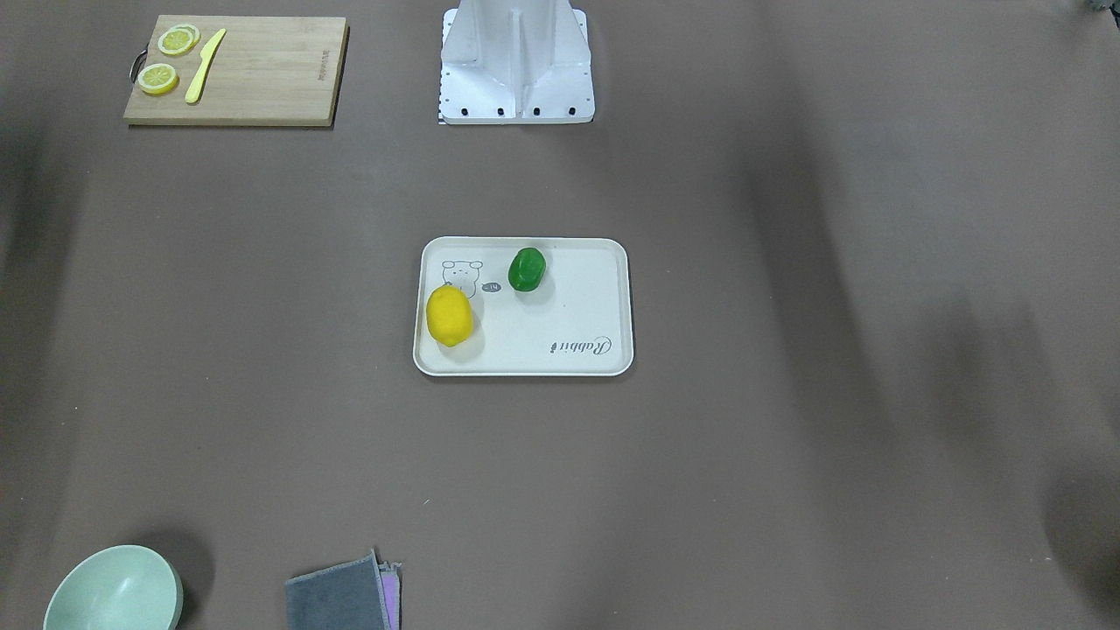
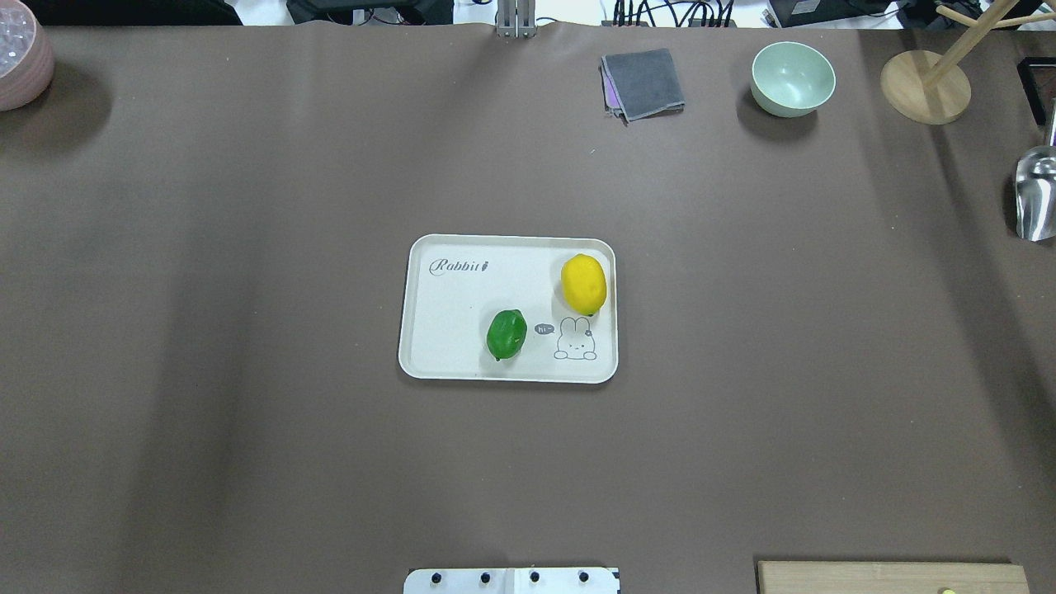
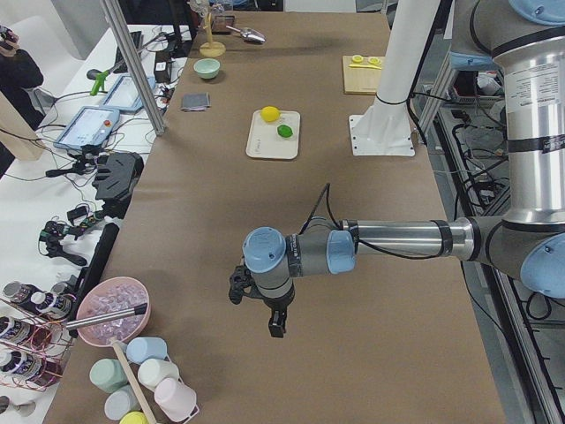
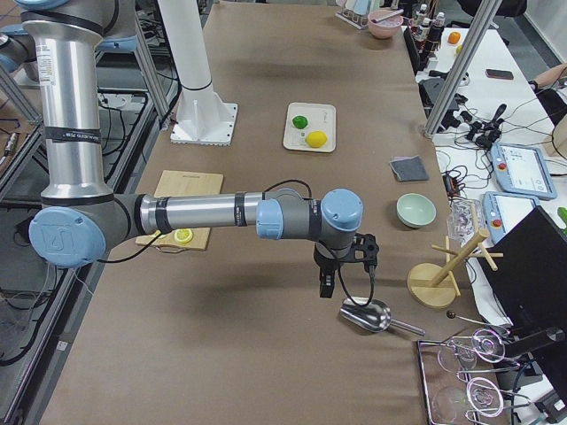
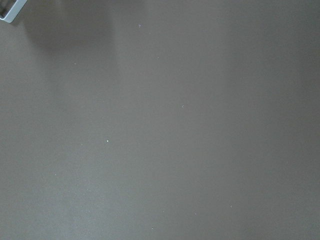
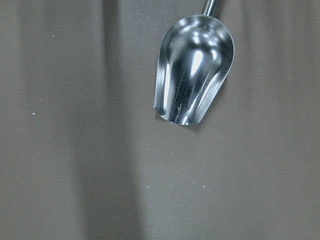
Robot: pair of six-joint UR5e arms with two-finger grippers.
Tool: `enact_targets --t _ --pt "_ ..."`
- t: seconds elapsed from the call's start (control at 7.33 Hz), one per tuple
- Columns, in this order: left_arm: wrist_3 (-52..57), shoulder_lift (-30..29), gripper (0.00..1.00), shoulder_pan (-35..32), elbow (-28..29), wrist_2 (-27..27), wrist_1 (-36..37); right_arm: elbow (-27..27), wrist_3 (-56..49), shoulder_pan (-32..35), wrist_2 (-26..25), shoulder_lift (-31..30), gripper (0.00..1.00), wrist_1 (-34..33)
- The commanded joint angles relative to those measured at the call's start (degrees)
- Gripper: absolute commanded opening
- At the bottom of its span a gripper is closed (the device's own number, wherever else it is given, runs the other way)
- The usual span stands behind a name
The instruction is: Place all lemons on tray
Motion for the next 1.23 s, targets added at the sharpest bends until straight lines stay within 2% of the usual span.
enact_targets --t 0.0,1.09 --pt "-0.01 -0.05 0.98 0.04 -0.06 -0.01 -0.14 0.06 0.00 0.00 -0.03 0.00 0.99 0.00" --pt "-0.01 0.04 0.98 -0.05 -0.76 0.17 -0.23 0.06 0.00 0.00 -0.03 0.00 0.99 0.00"
